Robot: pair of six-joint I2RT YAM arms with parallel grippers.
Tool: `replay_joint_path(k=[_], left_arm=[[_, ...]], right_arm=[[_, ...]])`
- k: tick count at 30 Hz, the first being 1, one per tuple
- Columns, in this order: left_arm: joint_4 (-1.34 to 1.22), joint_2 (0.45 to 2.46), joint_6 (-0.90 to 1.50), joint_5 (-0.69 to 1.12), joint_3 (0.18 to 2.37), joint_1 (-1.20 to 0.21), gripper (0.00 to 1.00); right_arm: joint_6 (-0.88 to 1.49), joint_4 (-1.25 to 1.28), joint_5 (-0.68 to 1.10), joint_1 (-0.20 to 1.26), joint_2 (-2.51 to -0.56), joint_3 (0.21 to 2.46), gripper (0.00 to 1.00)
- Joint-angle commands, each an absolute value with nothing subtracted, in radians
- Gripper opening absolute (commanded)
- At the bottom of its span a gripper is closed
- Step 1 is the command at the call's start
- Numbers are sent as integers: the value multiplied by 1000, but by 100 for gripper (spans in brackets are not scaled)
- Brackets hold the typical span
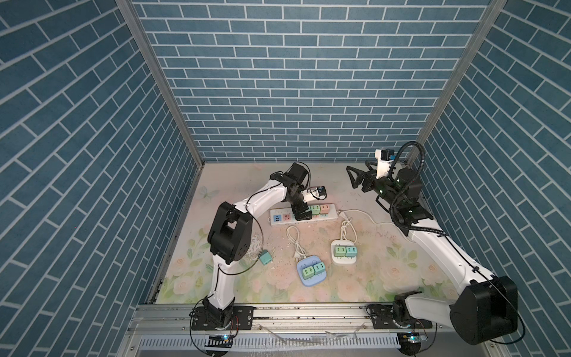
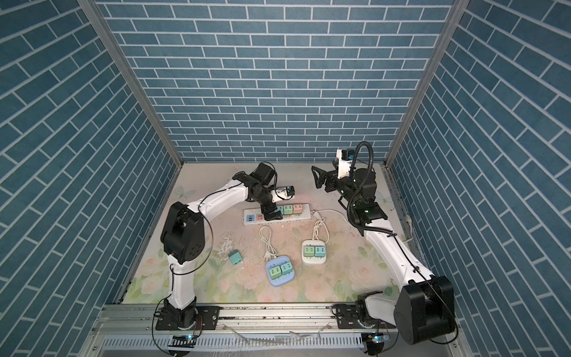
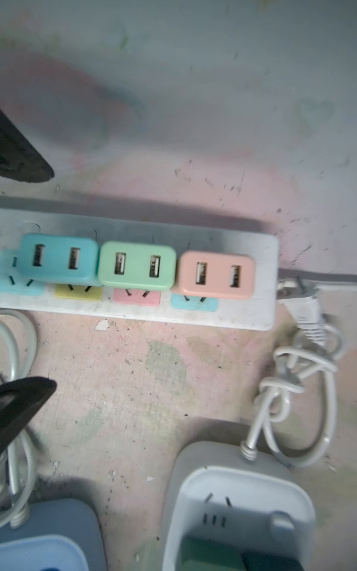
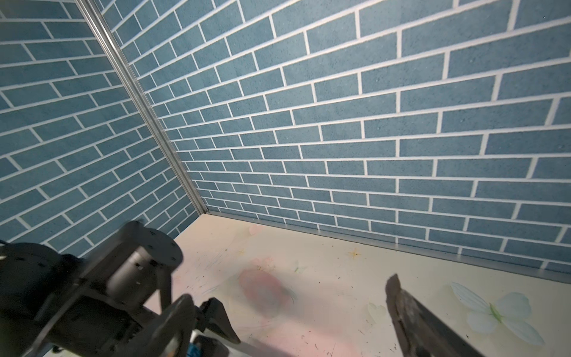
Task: Insert plugs into power strip
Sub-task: Insert the plug into the socket.
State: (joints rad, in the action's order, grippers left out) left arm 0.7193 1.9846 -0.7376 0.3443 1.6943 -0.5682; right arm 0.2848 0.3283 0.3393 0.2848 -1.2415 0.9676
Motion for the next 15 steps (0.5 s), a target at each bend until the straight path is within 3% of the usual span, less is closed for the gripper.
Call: replay_joint_path(k=[1, 4, 8, 10, 15], left_arm=[[585, 1821, -645, 304, 1611, -556, 99], [390, 1648, -510, 204, 1492, -543, 100], [214, 1406, -143, -91, 1372, -542, 100], [299, 1307, 30, -172, 1355, -540, 100], [652, 1109, 162, -57, 1328, -540, 100]], right_arm=[[323, 363, 382, 279, -1242, 965, 99], [329, 358, 407, 279, -1253, 977, 98], [350, 360, 450, 281, -1275, 992, 96], [363, 363, 477, 283, -1292, 1003, 94], [389, 338, 521, 319, -1333, 1036, 89]])
